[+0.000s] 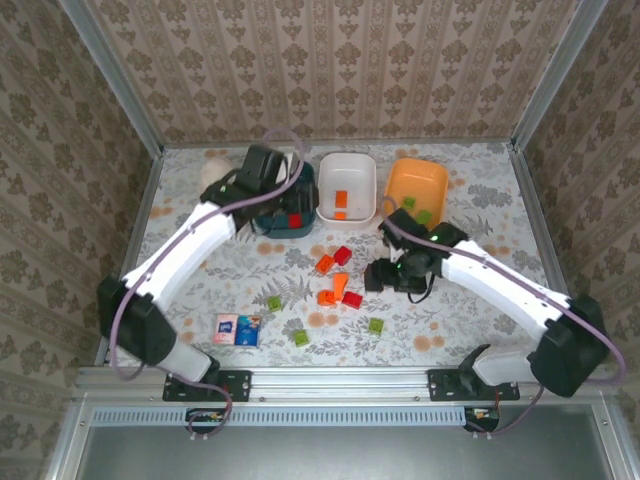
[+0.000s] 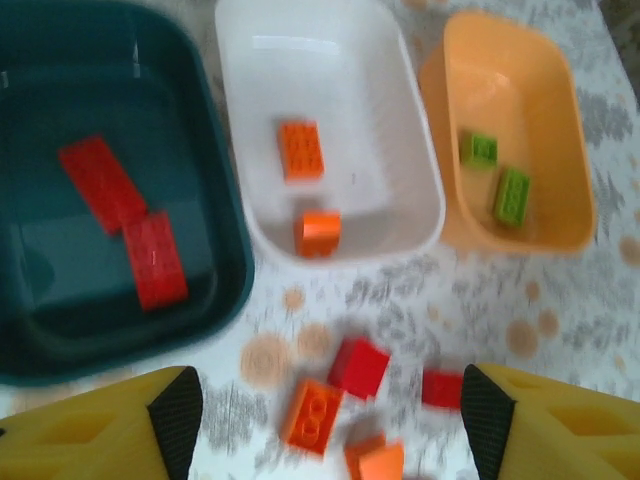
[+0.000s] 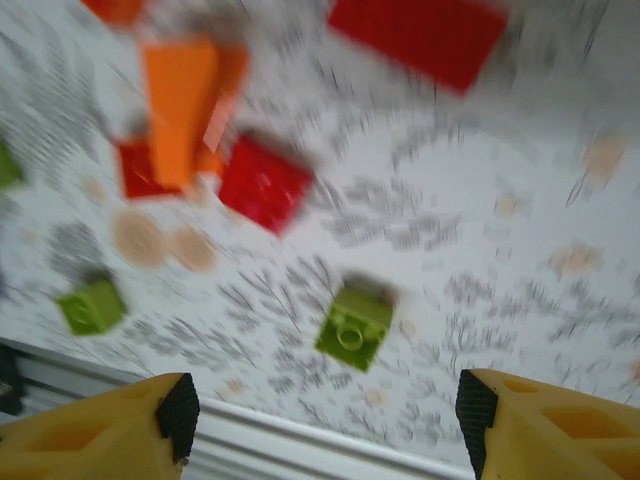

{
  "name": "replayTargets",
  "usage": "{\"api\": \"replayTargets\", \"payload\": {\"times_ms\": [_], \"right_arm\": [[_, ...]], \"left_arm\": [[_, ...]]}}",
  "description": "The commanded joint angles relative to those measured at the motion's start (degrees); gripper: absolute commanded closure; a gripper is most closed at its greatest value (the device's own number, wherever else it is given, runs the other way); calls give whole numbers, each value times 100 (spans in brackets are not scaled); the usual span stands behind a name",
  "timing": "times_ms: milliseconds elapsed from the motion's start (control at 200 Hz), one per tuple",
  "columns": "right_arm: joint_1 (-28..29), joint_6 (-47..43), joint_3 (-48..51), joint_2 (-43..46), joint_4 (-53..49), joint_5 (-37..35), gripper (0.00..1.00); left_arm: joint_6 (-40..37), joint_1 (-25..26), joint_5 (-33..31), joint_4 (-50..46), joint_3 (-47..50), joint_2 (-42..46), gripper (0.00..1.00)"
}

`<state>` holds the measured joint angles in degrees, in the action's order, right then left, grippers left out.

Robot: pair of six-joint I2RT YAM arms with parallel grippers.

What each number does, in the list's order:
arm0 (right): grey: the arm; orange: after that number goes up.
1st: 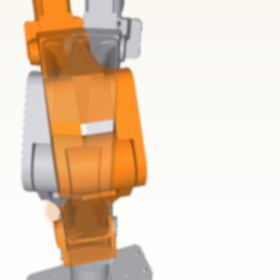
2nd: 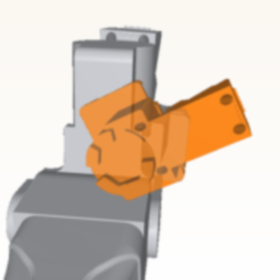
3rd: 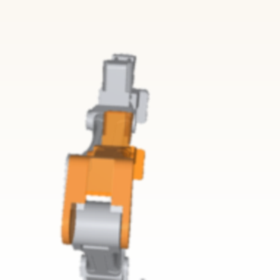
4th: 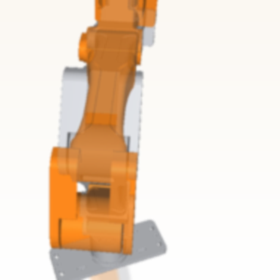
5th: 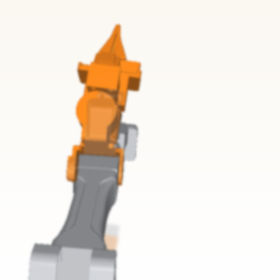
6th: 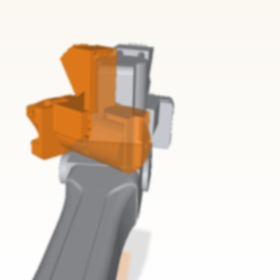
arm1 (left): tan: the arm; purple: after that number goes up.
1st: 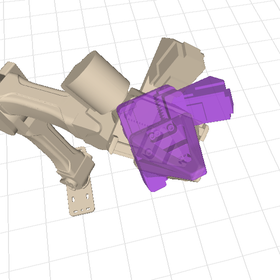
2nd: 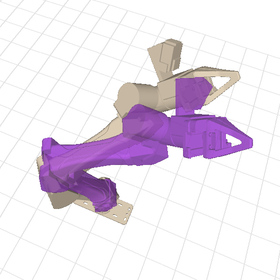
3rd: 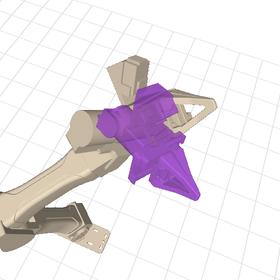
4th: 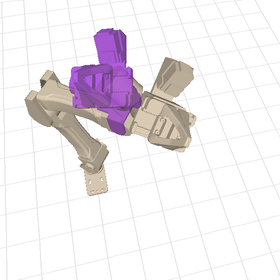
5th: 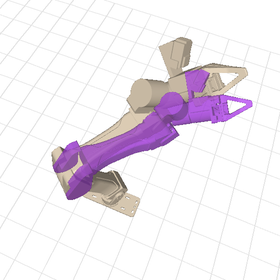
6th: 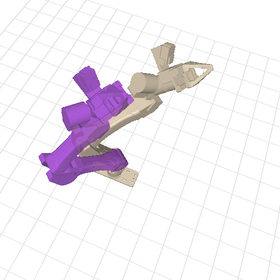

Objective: Sort the legos into containers by color

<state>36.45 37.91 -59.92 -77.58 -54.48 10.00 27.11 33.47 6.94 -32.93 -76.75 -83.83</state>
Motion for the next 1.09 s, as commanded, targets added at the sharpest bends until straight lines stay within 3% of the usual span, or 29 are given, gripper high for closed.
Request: {"api": "replayTargets", "payload": {"times_ms": [0, 155, 300, 560, 735, 870, 1090], "right_arm": [[209, 499, 345, -545, -223, 361, 27], [485, 1235, 549, -1127, 195, 526, 26], [594, 1862, 787, -1378, 572, 346, 27], [705, 2419, 807, -1755, 1126, 297, 30], [725, 2538, 764, -1950, 1155, 225, 45], [727, 2541, 561, -1781, 922, -31, 63], [316, 2004, -247, -1120, 138, -724, 72]], "left_arm": [[356, 71, 395, 388, 1439, 671, 27], [619, 222, 424, 64, 2846, 1942, 27], [803, 268, 427, -137, 3500, 2950, 26], [823, 290, 409, -306, 3703, 3406, 26], [870, 318, 357, -326, 3742, 3486, 27], [881, 326, 291, -355, 3797, 3606, 27], [853, 326, 97, -423, 3757, 3656, 27]]}}
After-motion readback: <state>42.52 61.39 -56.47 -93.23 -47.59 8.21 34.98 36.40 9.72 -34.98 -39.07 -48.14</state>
